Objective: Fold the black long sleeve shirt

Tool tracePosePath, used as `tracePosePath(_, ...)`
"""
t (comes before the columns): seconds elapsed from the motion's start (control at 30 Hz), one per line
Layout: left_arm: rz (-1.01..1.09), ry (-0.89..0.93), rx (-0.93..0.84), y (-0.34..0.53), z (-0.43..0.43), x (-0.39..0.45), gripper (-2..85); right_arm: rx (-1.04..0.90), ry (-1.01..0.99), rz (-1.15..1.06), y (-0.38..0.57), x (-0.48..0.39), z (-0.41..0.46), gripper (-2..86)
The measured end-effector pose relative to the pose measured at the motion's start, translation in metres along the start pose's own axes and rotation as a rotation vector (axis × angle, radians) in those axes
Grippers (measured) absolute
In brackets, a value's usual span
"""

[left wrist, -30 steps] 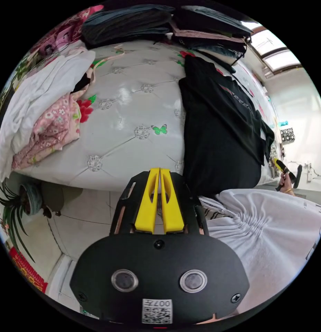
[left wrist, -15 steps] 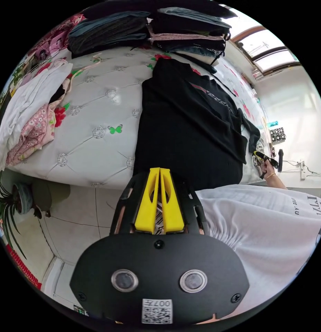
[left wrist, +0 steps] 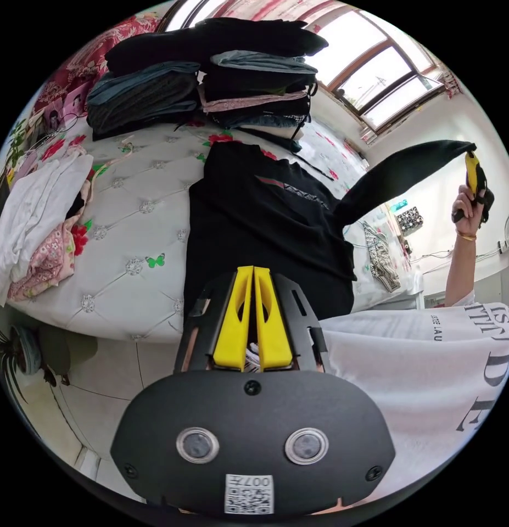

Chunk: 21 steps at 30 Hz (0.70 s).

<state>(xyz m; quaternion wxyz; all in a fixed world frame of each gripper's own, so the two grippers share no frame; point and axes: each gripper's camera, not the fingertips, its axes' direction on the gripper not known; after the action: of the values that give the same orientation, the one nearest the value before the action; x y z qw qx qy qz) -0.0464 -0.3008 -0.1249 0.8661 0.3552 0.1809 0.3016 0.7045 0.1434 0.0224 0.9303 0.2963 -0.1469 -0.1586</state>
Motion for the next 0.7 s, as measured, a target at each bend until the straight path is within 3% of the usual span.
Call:
tracePosePath(0.13,0.025,0.006,0.031,0.015,-0.005,-0.007,-0.1,-0.111,-0.254,-0.070,0.026,-0.071,0.100,2.2)
tracePosePath(0.27,-0.047,0.002,-0.020,0.033,0.008,-0.038,1.6,-0.172,-0.296,-0.028,0.087,-0.108,0.176,4.7)
tracePosePath(0.37,-0.092,0.008,-0.051,0.043,0.015,-0.059,3.2,-0.347,-0.303,0.052,0.124,-0.112,0.221,6.1)
tracePosePath(0.7,0.039,0.026,-0.098,0.029,0.035,-0.057,6.5,-0.583,0.218,0.310,0.205,-0.052,0.214,7.8)
